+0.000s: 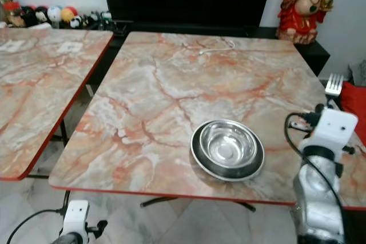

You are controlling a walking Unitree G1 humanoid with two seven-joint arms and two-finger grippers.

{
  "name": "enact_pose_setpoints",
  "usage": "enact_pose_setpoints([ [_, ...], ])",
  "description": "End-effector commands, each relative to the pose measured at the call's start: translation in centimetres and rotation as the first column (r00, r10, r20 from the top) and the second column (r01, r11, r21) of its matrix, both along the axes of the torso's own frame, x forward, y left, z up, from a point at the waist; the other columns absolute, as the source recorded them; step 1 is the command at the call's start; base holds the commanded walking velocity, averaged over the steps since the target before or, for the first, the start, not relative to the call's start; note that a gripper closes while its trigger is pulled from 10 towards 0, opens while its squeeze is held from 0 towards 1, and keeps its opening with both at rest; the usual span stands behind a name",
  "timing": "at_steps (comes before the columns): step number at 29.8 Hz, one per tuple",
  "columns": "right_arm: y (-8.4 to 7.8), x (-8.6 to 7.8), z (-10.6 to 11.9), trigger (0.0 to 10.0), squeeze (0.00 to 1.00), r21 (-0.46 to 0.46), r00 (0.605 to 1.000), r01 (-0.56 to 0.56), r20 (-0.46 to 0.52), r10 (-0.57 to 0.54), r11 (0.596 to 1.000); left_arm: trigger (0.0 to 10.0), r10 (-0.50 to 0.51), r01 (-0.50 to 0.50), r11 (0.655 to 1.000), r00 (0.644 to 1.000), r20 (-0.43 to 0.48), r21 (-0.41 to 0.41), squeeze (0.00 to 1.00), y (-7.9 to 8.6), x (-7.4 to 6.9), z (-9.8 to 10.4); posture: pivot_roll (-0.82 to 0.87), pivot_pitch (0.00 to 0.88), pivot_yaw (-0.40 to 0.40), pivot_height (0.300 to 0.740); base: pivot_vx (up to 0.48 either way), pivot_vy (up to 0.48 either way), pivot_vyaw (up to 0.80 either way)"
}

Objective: Setting the table

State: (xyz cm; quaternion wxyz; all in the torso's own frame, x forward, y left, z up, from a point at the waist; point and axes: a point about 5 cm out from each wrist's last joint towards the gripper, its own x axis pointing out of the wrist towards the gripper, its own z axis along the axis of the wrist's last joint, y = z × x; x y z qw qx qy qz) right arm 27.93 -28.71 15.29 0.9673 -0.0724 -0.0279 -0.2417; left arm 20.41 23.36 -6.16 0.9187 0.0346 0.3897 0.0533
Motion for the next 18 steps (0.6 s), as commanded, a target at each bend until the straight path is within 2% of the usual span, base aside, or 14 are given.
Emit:
enact_pose_setpoints([
  [1,-0.8,0.5,-0.9,10.0,0.0,0.027,0.991,-0.036,-0.125,0.039,0.999,10.0,-0.007,0.007,1.0,1.0,-0.012,0.0,0.0,-0.1,-0.2,-0.1,0.05,0.027,-0.043,0.74,0.0,0.0,0.0],
  [3,-1.1,0.9,-1.5,10.0,0.0,0.06,0.978,-0.079,-0.19,0.089,0.995,10.0,-0.008,0.008,1.0,1.0,-0.013,-0.003,0.0,-0.2,-0.1,-0.1,0.04,0.03,-0.039,0.74,0.0,0.0,0.0],
  [8,-1.1,1.4,-2.3,10.0,0.0,0.097,0.953,-0.113,-0.27,0.135,0.989,10.0,-0.01,0.009,1.0,1.0,-0.013,-0.005,0.0,-0.3,-0.1,-0.2,0.05,0.034,-0.04,0.74,0.0,0.0,0.0],
  [11,-0.7,2.1,-3.3,10.0,0.0,0.199,0.924,-0.157,-0.316,0.215,0.967,10.0,0.001,-0.001,1.0,1.0,-0.01,-0.006,0.0,-0.2,0.0,-0.1,0.05,0.039,-0.037,0.74,0.0,0.0,0.0],
  [13,-0.5,2.2,-3.7,10.0,0.0,0.215,0.91,-0.183,-0.332,0.247,0.959,10.0,0.002,-0.002,1.0,1.0,-0.011,-0.005,0.0,-0.2,0.0,-0.1,0.05,0.039,-0.037,0.74,0.0,0.0,0.0],
  [16,-0.6,2.2,-4.3,10.0,0.0,0.215,0.896,-0.176,-0.369,0.247,0.961,10.0,0.002,-0.002,1.0,1.0,-0.01,-0.006,0.0,-0.2,0.0,-0.1,0.05,0.044,-0.039,0.74,0.0,0.0,0.0],
  [18,-1.0,2.2,-4.7,10.0,0.0,0.249,0.89,-0.156,-0.385,0.245,0.956,10.0,0.004,-0.004,1.0,1.0,-0.008,-0.007,0.0,-0.2,0.0,-0.1,0.05,0.047,-0.039,0.74,0.0,0.0,0.0],
])
